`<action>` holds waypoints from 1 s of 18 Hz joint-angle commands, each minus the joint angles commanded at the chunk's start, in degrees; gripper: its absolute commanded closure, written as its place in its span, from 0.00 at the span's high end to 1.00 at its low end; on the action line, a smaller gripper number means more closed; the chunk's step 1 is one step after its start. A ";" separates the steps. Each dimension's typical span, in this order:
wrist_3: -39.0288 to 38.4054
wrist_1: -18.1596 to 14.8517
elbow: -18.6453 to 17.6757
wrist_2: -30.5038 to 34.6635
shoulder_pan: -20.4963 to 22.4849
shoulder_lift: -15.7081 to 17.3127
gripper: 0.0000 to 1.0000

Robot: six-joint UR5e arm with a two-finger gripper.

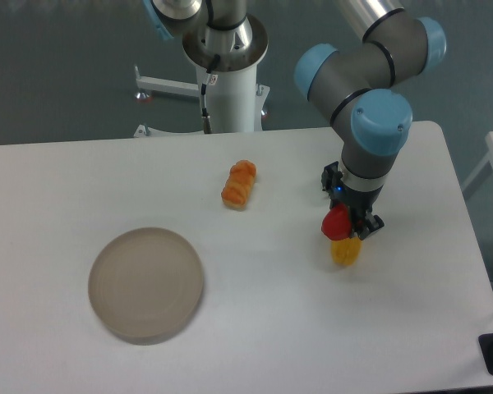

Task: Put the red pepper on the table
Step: 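Carry the held red pepper with the gripper toward the plate side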

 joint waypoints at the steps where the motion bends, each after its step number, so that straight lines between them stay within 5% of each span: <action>1: 0.00 0.00 0.00 -0.09 0.00 0.00 0.14; 9: -3.25 0.26 0.79 -0.79 -0.79 -1.49 0.14; 12: -9.74 0.35 4.03 -0.79 -3.16 -4.39 0.14; 18: -19.32 7.46 6.15 -0.70 -7.99 -10.27 0.14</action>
